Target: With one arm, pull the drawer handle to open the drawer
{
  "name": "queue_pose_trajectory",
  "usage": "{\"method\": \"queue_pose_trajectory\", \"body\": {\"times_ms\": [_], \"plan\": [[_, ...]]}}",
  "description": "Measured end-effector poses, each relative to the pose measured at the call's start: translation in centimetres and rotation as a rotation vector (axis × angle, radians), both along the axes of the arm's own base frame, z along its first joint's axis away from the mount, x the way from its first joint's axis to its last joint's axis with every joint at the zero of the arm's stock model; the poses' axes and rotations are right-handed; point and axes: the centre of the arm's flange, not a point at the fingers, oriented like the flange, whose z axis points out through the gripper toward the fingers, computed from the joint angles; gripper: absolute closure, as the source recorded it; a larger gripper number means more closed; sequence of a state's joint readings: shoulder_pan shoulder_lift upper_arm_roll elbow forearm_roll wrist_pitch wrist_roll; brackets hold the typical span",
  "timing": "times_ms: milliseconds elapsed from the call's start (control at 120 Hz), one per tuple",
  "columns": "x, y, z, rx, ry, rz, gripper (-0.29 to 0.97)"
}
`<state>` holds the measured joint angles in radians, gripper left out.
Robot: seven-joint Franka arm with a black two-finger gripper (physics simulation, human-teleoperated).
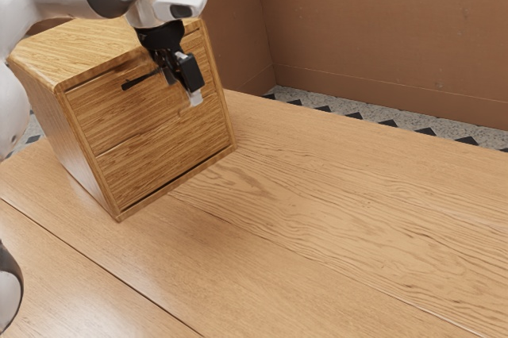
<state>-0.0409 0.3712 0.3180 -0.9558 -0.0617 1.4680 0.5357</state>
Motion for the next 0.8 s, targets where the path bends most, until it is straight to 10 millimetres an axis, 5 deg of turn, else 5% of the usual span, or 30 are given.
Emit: {"method": "queue_pose_trajectory", "body": {"times_ms": [350, 800], "plan": [[-0.4, 3.7, 0.6, 0.034, -0.02, -0.017, 0.0], [-0.4, 4.3, 1.8, 0.128, -0.04, -0.075, 0.0]]}}
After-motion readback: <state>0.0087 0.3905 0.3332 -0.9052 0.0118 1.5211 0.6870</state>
